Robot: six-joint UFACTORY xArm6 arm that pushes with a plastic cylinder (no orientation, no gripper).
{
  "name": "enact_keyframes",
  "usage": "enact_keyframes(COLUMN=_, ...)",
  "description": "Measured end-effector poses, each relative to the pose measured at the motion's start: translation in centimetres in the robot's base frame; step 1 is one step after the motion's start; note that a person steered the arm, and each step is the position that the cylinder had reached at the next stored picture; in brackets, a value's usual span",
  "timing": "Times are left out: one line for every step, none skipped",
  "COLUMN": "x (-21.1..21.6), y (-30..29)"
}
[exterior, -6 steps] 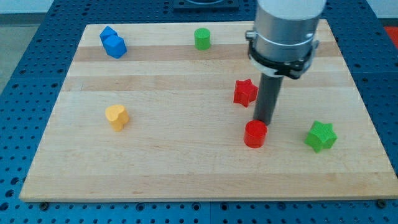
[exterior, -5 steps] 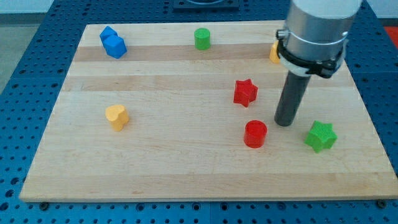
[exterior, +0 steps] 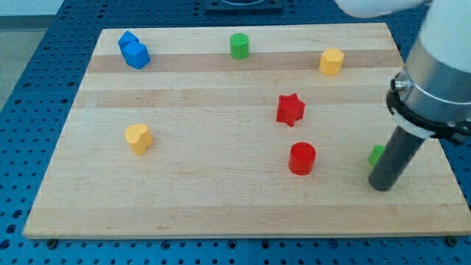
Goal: Push the green star towards up
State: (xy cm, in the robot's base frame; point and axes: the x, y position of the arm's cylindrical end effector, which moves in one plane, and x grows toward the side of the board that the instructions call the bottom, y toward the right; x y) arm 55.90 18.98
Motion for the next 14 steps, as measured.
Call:
enact_keyframes(x=0.0, y=0.4)
enact_keyframes(x=0.0, y=3.7)
enact_keyframes(x=-0.7, y=4.0)
enact_keyframes(x=-2.4, y=4.0)
enact_keyframes(x=-3.4, y=3.7)
enact_keyframes(x=-3.2, y=3.6)
enact_keyframes(x=-2.7, y=3.3)
enact_keyframes(x=-2.7, y=2.5)
enact_keyframes(x=-2.7, y=2.3)
enact_keyframes(x=-3.4, y=2.3)
enact_keyframes(x=-4.8, y=2.3)
enact_keyframes(x=-5.9, y=2.0)
enact_keyframes(x=-5.4, y=-0.5)
enact_keyframes(x=-4.5, y=-3.0)
